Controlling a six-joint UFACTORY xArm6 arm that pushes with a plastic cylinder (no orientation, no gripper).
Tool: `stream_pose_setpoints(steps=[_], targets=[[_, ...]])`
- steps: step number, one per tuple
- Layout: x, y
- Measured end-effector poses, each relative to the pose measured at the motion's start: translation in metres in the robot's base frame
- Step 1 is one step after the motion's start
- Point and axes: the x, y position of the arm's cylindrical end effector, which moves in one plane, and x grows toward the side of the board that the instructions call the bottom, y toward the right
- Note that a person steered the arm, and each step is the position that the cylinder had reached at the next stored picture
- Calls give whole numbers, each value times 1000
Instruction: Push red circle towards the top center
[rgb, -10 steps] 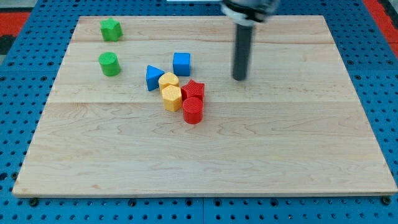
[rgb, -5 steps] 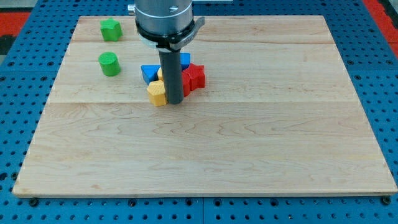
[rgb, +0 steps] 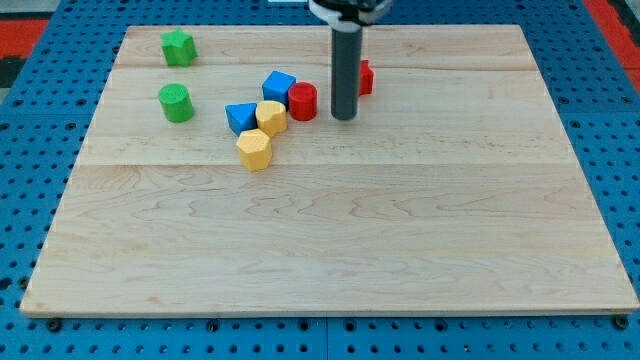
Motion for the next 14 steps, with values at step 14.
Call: stream_pose_setpoints(steps=[14], targets=[[-110,-39]])
